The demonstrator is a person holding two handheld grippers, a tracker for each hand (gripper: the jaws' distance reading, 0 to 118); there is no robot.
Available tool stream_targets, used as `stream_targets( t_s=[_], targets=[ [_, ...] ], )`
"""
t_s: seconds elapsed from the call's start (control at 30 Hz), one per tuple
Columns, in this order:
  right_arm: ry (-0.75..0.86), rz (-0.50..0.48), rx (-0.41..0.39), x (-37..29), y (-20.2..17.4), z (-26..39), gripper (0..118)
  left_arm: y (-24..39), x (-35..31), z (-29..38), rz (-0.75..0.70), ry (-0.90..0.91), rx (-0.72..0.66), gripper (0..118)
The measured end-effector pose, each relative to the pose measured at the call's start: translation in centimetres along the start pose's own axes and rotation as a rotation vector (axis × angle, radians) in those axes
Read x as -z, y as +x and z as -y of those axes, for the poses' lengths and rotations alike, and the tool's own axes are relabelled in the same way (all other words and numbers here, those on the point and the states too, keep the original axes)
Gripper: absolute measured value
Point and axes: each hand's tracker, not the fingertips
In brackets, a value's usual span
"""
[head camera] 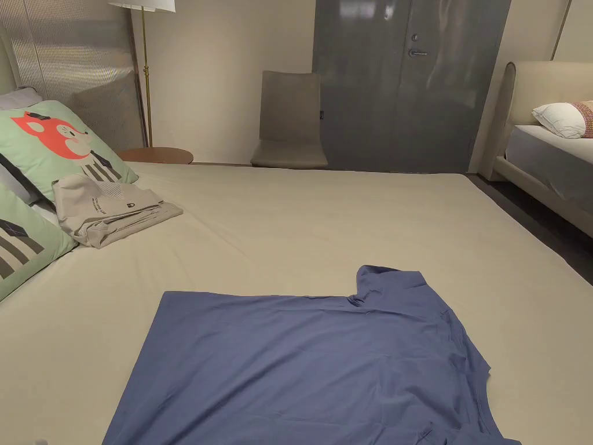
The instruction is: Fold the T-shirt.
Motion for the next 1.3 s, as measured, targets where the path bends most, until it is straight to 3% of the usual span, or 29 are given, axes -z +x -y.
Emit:
stream_targets(
  t_s=[0.07, 0.1, 0.17, 0.27, 0.3, 0.33, 0.47, 0.53, 0.57, 0.6, 0.63, 0.67, 0.93, 0.97, 1.07, 1.1, 1.13, 1.3],
  targets=[
    [0.01, 0.002, 0.007, -0.3, -0.2, 0.0, 6, 0.4, -0.5, 0.2, -0.008, 0.014, 0.013, 30],
    [0.024, 0.006, 0.006, -0.4, -0.2, 0.0, 20, 0.5, -0.6, 0.1, -0.041, 0.02, 0.03, 49],
    [0.098, 0.003, 0.003, -1.3, -0.2, -0.3, 72, 0.8, -1.6, 0.3, -0.065, 0.064, 0.08, 73],
    [0.271, 0.029, 0.027, -3.4, -0.4, -1.1, 95, 1.6, -3.9, 0.2, -0.083, 0.202, 0.089, 81],
    [0.341, 0.031, 0.039, -4.3, -0.5, -1.4, 111, 2.0, -4.9, 0.2, -0.074, 0.271, 0.08, 88],
    [0.394, 0.033, 0.049, -5.0, -0.7, -1.7, 111, 2.3, -5.7, 0.2, -0.069, 0.326, 0.069, 92],
    [0.553, 0.07, 0.074, -7.1, -1.9, -3.0, 105, 3.6, -8.1, -0.5, -0.008, 0.501, 0.03, 92],
    [0.605, 0.064, 0.078, -7.9, -2.4, -3.3, 75, 4.5, -8.8, -0.8, -0.013, 0.541, 0.034, 65],
    [0.607, 0.064, 0.072, -8.1, -2.7, -3.4, 55, 4.9, -9.2, -0.8, -0.011, 0.559, 0.044, 44],
    [0.613, 0.056, 0.067, -8.1, -3.0, -3.5, 28, 5.2, -9.4, -0.8, -0.016, 0.567, 0.05, 15],
    [0.62, 0.05, 0.061, -8.2, -3.2, -3.5, 13, 5.6, -9.5, -0.9, -0.021, 0.575, 0.055, 4],
    [0.622, 0.048, 0.058, -8.3, -3.4, -3.5, 3, 5.7, -9.7, -0.8, -0.022, 0.58, 0.059, 2],
    [0.56, 0.029, 0.03, -7.0, -3.7, -2.7, 1, 4.5, -9.2, 0.3, 0.01, 0.5, 0.06, 1],
    [0.552, 0.028, 0.03, -6.8, -3.7, -2.5, 1, 4.0, -8.9, 0.7, 0.011, 0.487, 0.056, 6],
    [0.528, 0.029, 0.027, -6.6, -3.6, -2.1, 1, 2.3, -7.5, 1.7, 0.018, 0.379, 0.056, 91],
    [0.521, 0.029, 0.027, -6.5, -3.5, -2.0, 1, 1.7, -6.6, 2.2, 0.03, 0.355, 0.07, 113],
    [0.515, 0.029, 0.027, -6.5, -3.4, -1.9, 1, 1.1, -5.8, 2.8, 0.046, 0.353, 0.078, 107],
    [0.489, 0.032, 0.04, -6.2, -3.1, -1.5, 1, -0.7, -2.5, 4.6, 0.007, 0.216, 0.04, 107]
  ],
)
